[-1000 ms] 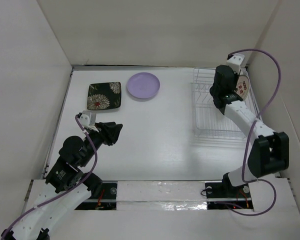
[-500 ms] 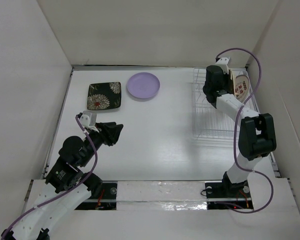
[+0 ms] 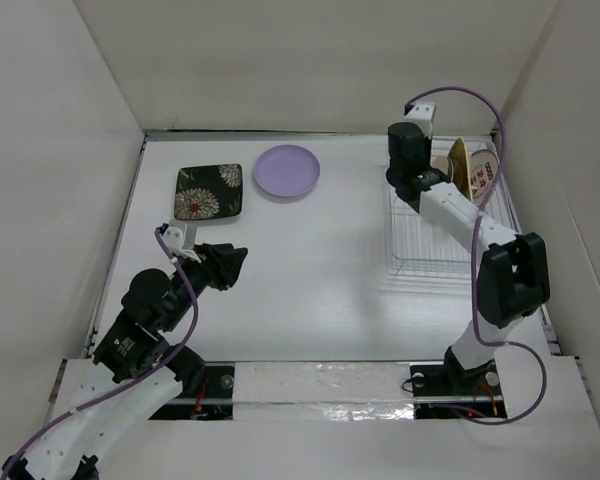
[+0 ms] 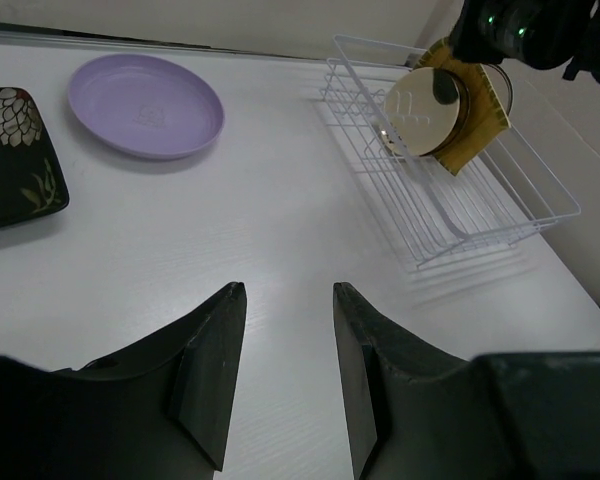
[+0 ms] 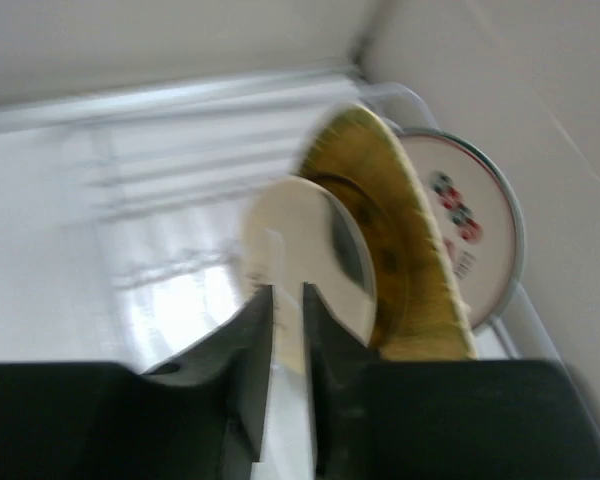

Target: Load the plates into the dish rack

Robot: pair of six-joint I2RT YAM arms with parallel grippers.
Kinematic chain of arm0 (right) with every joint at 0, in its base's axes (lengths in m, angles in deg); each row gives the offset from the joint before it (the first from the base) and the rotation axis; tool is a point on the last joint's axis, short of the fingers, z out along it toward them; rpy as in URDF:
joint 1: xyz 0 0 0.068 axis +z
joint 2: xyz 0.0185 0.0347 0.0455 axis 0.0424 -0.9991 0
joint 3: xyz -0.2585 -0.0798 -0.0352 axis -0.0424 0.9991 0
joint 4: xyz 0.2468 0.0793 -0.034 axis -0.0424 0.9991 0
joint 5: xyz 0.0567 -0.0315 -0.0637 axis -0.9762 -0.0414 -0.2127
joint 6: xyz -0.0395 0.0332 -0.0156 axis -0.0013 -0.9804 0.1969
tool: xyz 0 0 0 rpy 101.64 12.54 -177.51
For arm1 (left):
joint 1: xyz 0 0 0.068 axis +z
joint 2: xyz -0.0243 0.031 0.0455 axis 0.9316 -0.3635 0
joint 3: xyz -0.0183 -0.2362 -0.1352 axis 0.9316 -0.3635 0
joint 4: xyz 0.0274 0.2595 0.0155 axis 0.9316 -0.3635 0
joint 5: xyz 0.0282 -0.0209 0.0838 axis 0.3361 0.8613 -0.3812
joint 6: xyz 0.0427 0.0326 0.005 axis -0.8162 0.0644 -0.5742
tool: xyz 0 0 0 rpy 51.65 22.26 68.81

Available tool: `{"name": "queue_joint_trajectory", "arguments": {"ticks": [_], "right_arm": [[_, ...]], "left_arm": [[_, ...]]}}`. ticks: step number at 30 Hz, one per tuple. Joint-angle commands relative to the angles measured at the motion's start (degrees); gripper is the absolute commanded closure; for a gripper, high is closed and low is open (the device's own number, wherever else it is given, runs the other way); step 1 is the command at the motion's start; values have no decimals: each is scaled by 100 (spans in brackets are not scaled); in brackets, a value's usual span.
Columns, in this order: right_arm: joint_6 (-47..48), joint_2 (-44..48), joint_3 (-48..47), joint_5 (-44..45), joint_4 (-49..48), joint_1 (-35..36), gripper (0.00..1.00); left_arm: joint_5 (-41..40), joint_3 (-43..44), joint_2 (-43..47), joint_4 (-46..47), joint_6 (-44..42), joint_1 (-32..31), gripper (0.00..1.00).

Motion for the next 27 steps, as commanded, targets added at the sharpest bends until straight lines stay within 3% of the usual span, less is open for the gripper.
{"name": "queue_joint_trajectory", "arguments": {"ticks": [1, 2, 4, 7, 9, 10, 12, 15, 18, 24, 26, 27], "right_arm": [[-908, 317, -690, -1324, 243, 598, 94], [-1129, 194, -830, -1649, 375, 696, 100], [-1620, -104, -1172, -2511, 437, 881, 100], [-2235, -895, -1733, -2935, 437, 1206, 96], [-2571, -1545, -2113, -3006, 577, 1295, 75], [-2903, -1756, -2280, -2980, 656, 1295, 53], [-3195, -2352, -2816, -2910, 849, 1295, 41], [-3617, -2977, -3291, -2638, 1008, 1295, 32], [-3996, -3409, -3695, -2601, 1211, 1164, 31], [-4453, -4377, -4460, -3426, 1588, 1040, 33], [-4488, -4421, -4506, -3550, 1519, 978, 38], [-4506, -4421, -4462, -3690, 1388, 978, 47]], "left_arm": [[-69, -19, -72, 276, -79, -31, 63], [-86, -18, -107, 276, -79, -31, 63], [-104, -18, -133, 267, -79, -31, 64], [-139, -18, -168, 241, -79, -31, 69], [-157, -27, -160, 232, -71, -31, 70], [-157, -27, -160, 232, -70, -31, 71], [-166, -27, -177, 232, -70, -31, 71], [-157, -27, -195, 232, -70, -31, 71], [-148, -27, -204, 232, -70, -31, 71], [-130, -19, -265, 249, -79, -31, 71], [-130, -27, -265, 249, -88, -31, 71], [-130, -19, -265, 258, -79, -31, 71]]}}
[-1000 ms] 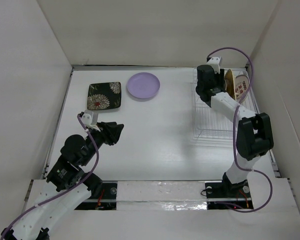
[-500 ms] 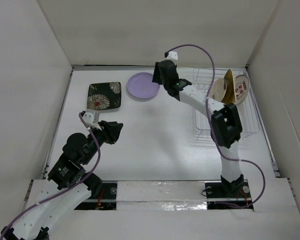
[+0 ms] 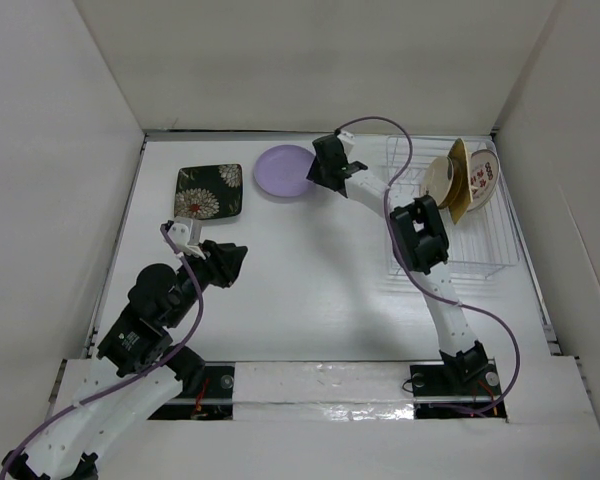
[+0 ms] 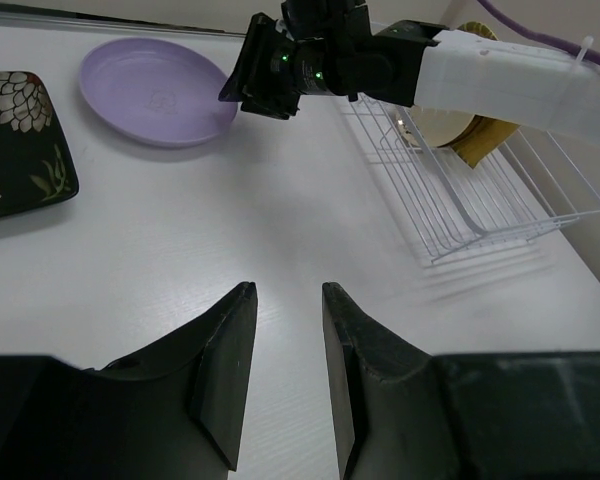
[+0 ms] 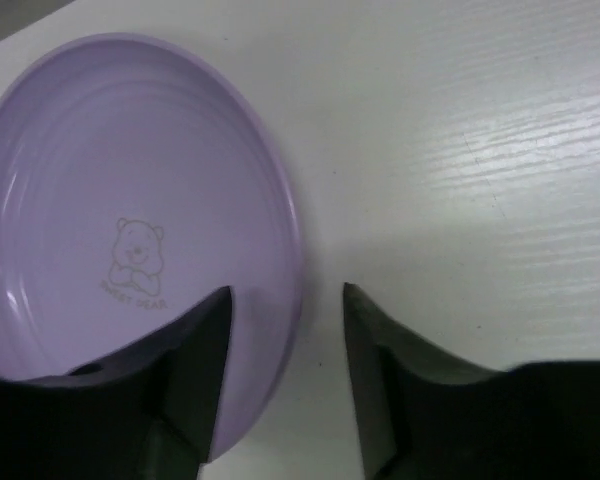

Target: Load the plates into the dish rack

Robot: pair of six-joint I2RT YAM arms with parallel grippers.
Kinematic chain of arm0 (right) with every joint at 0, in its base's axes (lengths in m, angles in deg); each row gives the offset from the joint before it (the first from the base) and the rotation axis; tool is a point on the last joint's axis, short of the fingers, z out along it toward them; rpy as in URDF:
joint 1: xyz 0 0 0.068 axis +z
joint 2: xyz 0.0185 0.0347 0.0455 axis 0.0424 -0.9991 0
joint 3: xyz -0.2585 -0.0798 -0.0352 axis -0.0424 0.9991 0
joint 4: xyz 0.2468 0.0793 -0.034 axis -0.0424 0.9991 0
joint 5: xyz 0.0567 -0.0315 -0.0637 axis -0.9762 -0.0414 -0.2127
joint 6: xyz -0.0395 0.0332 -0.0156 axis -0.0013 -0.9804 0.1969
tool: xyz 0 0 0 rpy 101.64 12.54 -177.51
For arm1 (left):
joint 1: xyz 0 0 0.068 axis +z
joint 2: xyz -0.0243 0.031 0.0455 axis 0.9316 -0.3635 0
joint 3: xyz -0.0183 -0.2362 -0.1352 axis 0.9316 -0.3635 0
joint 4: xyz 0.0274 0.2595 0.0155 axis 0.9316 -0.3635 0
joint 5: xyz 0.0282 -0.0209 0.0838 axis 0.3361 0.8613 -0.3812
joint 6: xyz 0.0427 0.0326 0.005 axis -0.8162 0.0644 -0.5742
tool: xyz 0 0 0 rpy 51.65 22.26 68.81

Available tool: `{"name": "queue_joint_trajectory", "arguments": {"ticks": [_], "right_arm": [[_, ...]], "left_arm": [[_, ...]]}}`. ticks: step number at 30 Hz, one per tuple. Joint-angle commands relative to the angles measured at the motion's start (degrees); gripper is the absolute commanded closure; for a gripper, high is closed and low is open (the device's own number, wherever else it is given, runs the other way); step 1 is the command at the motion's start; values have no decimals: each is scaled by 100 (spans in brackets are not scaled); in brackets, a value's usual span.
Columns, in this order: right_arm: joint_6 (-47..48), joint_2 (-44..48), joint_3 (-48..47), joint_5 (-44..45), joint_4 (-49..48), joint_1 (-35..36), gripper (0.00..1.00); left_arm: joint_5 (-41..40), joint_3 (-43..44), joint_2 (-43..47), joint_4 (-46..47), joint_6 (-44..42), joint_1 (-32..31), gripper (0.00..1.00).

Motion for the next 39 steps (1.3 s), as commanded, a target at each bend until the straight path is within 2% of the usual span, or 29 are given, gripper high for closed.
{"name": "queue_joint_trajectory", "arguments": {"ticks": [1, 3, 4, 7, 9, 10, 13, 17, 18, 19, 21, 22, 24, 28, 31, 32, 34, 35, 39], "right_arm": [[-329, -28, -215, -511, -43, -90, 56], [-434, -11, -57, -687, -60, -143, 71], [-478, 42, 57, -722, -191, -143, 83], [-488, 323, 567, -688, -473, -143, 92], [-444, 332, 586, -644, -369, -143, 88], [-435, 289, 542, -670, -316, -143, 74], [-417, 131, 331, -837, -131, -143, 57], [-400, 95, 366, -1012, -210, -143, 57], [-382, 77, 357, -1100, -210, -143, 59], [-365, 60, 322, -1135, -227, -143, 74], [-321, 94, 348, -1014, -193, -143, 94], [-303, 182, 426, -900, -288, -91, 100], [-242, 663, 874, -427, -543, 58, 100], [162, 1683, 1148, 550, -807, 313, 100], [934, 2560, 1297, 1428, -939, 471, 100], [1484, 2756, 1323, 1666, -922, 472, 100], [1988, 3301, 1490, 2404, -790, 472, 100], [2617, 3503, 1621, 2702, -825, 472, 100], [4211, 4426, 2561, 4484, -1115, 332, 100]], "left_arm": [[-6, -18, -34, 258, -70, -29, 71], [-32, -18, -25, 250, -71, -29, 71], [-41, -10, -16, 249, -62, -29, 71], [-32, -18, 1, 249, -62, -29, 71], [-15, -19, 10, 249, -62, -29, 71], [-15, -18, 19, 241, -62, -29, 71], [-32, -27, 37, 232, -53, -29, 71], [-85, -27, 98, 223, -35, -29, 71], [-94, -27, 107, 223, -44, -29, 71], [-94, -27, 107, 232, -44, -29, 71], [-94, -27, 98, 223, -44, -29, 71], [-102, -27, 98, 223, -35, -29, 71], [-94, -36, 98, 223, -44, -29, 71], [-85, -27, 89, 214, -44, -29, 71], [-85, -27, 116, 206, -53, -29, 71], [-94, -27, 151, 197, -53, -29, 71], [-76, -36, 195, 197, -44, -29, 71], [-50, -36, 247, 214, -44, -29, 71], [64, -36, 318, 267, -62, -29, 71]]}}
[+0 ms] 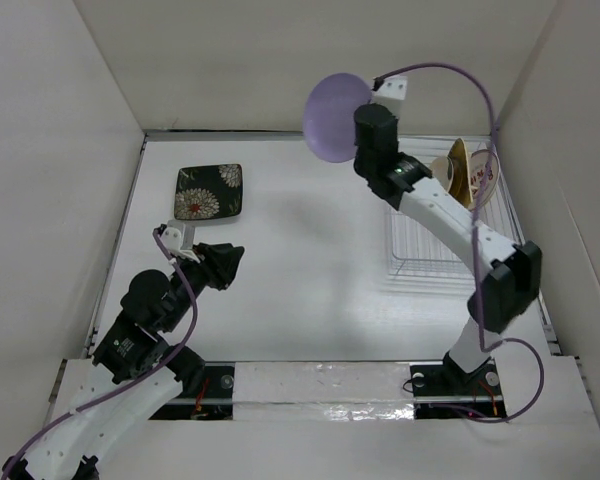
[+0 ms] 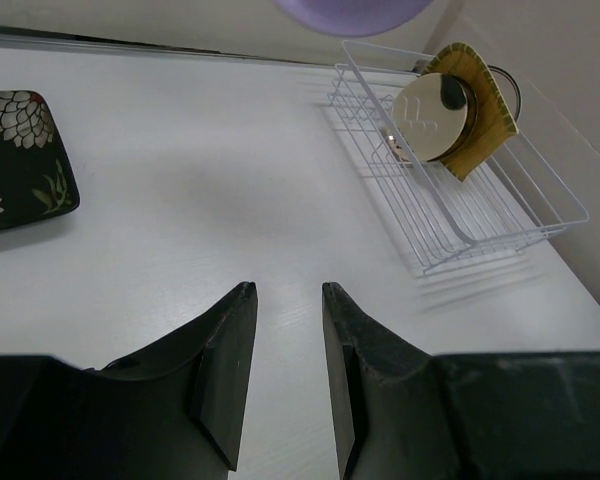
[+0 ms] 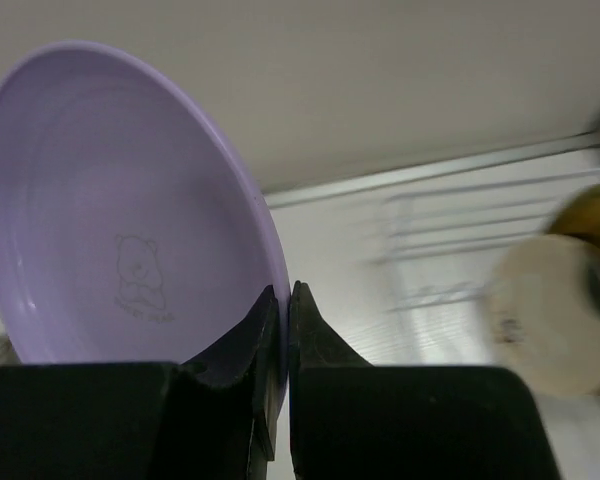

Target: Load the plates into the dish rack

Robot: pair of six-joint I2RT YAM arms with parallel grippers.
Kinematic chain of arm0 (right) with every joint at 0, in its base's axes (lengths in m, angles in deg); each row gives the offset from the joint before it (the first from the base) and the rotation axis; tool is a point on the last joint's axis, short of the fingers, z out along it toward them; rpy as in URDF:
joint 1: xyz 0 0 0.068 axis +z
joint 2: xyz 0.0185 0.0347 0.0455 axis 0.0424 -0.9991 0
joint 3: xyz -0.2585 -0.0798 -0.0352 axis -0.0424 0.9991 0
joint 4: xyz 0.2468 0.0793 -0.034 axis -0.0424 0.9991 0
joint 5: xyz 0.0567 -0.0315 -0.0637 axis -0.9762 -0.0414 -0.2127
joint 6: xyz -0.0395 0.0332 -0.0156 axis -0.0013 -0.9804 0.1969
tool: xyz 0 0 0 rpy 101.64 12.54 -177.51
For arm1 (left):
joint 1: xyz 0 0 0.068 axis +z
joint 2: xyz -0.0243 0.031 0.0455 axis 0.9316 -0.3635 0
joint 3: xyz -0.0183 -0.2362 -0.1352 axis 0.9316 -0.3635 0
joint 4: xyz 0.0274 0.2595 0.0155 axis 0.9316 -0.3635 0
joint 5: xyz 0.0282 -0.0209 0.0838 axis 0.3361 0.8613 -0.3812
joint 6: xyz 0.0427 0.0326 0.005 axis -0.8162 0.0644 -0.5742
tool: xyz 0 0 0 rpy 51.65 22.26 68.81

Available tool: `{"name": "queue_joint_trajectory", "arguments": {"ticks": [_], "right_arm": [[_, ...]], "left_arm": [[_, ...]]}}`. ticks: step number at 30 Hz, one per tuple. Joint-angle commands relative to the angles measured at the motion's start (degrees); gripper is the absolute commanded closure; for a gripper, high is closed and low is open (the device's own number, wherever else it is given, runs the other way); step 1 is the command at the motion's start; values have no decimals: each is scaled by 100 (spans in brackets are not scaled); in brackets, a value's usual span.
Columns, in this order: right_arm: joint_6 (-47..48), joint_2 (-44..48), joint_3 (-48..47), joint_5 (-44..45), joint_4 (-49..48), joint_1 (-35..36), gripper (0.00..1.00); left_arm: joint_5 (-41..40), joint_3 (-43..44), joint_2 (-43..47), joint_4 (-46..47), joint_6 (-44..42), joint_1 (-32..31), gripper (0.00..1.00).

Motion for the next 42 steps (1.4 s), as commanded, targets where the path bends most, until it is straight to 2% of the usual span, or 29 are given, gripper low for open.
{"name": "queue_joint_trajectory", "arguments": {"ticks": [1, 2, 4, 9, 16, 18, 23, 33, 42], "right_arm": [[1910, 681, 658, 2176, -531, -285, 100], [2252, 952, 930, 2361, -532, -338, 100], [2360, 1182, 1081, 2642, -306, -575, 100], [2308, 1596, 1048, 2591, 328, -1199, 100], [3098, 922, 758, 2705, 689, -1462, 100], [3038, 762, 608, 2653, 934, -1516, 100], [3660, 376, 608, 2697, 514, -1577, 100], [3802, 217, 370, 2864, 408, -1736, 100], [4092, 103, 730, 2802, -128, -1780, 100]], "left_arm": [[104, -23, 86, 263, -62, -31, 71], [174, -23, 69, 271, -62, -31, 71], [218, -23, 78, 307, -71, -31, 71], [306, -40, 104, 298, -71, -31, 71], [289, -41, 200, 289, -53, -31, 71], [289, -49, 227, 280, -44, -31, 71], [297, -49, 227, 280, -36, -31, 71], [315, -58, 183, 280, -35, -31, 71], [332, -49, 95, 289, -53, -31, 71]]}}
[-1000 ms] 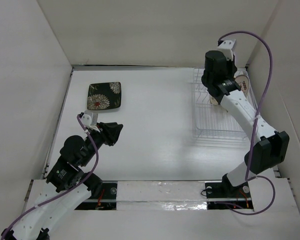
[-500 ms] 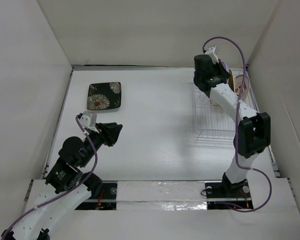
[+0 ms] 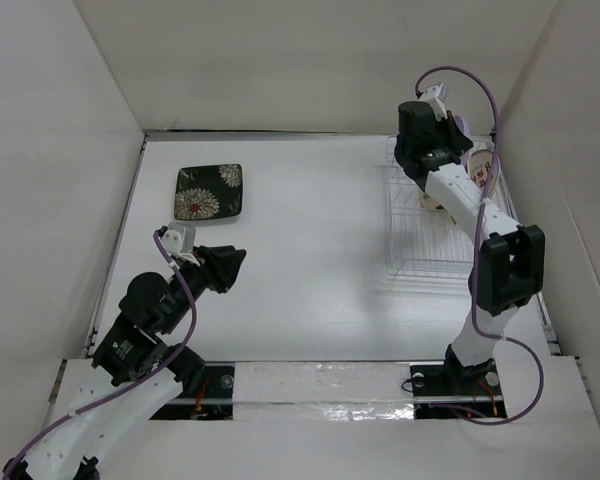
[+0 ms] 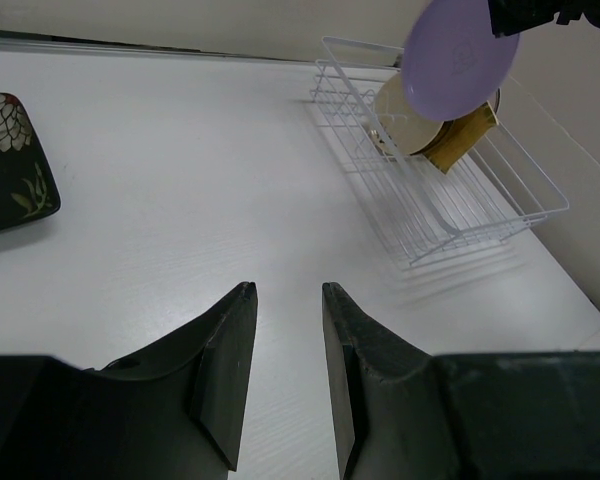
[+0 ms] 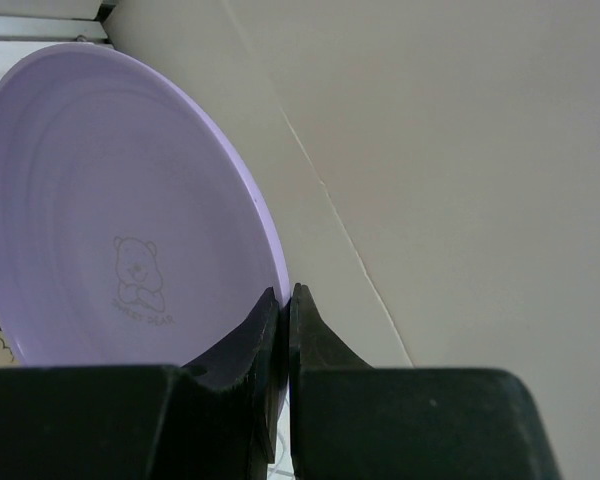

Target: Load the plates into the dish rack

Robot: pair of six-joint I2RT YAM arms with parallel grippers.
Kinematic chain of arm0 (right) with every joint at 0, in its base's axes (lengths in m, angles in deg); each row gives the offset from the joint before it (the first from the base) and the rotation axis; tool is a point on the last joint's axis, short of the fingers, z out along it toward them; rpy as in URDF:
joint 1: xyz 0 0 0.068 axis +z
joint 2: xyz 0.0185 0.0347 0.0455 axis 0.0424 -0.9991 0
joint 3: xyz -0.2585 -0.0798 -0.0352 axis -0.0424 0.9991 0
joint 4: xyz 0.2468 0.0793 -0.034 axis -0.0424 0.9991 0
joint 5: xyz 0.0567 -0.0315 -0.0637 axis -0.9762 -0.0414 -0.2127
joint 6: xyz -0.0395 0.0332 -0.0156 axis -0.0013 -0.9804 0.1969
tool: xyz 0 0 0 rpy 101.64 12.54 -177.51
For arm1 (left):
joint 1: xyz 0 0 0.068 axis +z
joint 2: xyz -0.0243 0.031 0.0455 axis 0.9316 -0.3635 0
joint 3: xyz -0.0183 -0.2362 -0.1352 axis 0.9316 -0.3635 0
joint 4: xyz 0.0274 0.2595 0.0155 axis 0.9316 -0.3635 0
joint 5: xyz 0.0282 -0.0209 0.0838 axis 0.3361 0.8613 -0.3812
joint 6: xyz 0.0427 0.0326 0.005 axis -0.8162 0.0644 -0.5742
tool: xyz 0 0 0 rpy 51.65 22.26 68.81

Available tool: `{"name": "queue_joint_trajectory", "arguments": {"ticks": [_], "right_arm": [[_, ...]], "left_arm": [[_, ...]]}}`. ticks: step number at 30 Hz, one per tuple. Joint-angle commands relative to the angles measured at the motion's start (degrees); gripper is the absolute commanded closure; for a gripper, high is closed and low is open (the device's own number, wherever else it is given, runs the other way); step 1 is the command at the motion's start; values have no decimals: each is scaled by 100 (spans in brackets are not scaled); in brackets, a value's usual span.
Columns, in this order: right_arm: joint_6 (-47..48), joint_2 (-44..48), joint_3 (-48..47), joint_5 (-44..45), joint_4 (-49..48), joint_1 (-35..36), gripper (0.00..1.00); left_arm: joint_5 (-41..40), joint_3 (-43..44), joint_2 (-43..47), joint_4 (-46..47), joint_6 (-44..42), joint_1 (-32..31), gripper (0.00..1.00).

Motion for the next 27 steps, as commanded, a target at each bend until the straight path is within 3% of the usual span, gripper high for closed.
{"name": "queue_joint_trajectory", "arguments": {"ticks": [1, 12, 15, 16, 19, 24, 26, 27], "right_arm": [[171, -53, 70, 131, -533, 32, 100], [-110, -686, 229, -27, -708, 436, 97], [-714, -537, 159, -167, -411, 437, 57], [-1030, -458, 98, -394, 43, 437, 39], [-1963, 94, 123, -982, 486, 489, 24], [-3080, 1962, 1579, -1853, -74, 1023, 26], [-3291, 2580, 2238, -2327, -715, 1331, 55], [-3510, 3201, 2877, -2574, -917, 1481, 77]], "left_arm": [[64, -3, -53, 283, -49, -31, 71], [-95, 5, -290, 239, -31, -31, 71], [-200, 32, -422, 247, -22, -31, 70], [-235, 32, -466, 247, -22, -31, 69], [-323, 67, -721, 256, 21, -31, 66], [-455, 312, -1423, 291, 197, -31, 65], [-472, 418, -1791, 344, 267, 30, 64], [-481, 549, -1942, 414, 320, 83, 64]]}}
